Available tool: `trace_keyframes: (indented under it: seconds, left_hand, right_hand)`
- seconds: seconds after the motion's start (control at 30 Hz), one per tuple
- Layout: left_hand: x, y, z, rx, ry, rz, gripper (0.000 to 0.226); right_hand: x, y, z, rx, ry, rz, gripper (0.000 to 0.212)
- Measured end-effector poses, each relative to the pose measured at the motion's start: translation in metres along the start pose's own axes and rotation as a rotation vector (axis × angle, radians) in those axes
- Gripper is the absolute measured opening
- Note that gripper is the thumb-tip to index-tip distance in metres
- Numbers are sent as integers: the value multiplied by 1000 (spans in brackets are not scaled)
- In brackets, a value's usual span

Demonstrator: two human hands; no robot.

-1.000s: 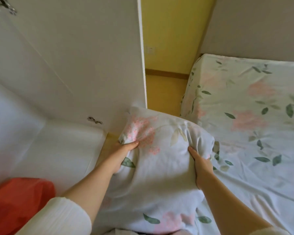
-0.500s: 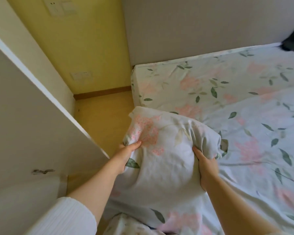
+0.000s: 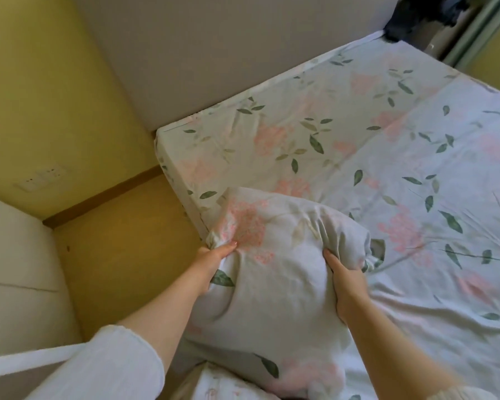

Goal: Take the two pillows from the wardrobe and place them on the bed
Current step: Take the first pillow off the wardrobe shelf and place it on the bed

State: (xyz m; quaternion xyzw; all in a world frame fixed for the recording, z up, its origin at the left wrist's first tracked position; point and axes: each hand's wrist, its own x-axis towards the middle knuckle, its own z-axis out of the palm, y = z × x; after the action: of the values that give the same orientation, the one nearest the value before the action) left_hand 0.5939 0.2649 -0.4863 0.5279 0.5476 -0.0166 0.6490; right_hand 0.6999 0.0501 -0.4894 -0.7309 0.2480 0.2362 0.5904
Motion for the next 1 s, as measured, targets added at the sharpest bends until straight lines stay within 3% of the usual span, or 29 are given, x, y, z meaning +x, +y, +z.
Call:
trace_keyframes:
  seconds: [0.17,0.47,0.77,1.0]
  left_hand:
    - [29,31,-3,105,-57,-17,67]
    - [28,72,35,317,-220,106,59]
    - [12,140,67,262,-129,244,59]
    - [20,211,72,274,-177,343,59]
  right_hand:
    - [-6,-5,24,67,93,18,71]
    - [-21,10,7,292,278,194,73]
    - [5,-55,-2,436,189,126,79]
    - [23,-117,12,479,110,55,82]
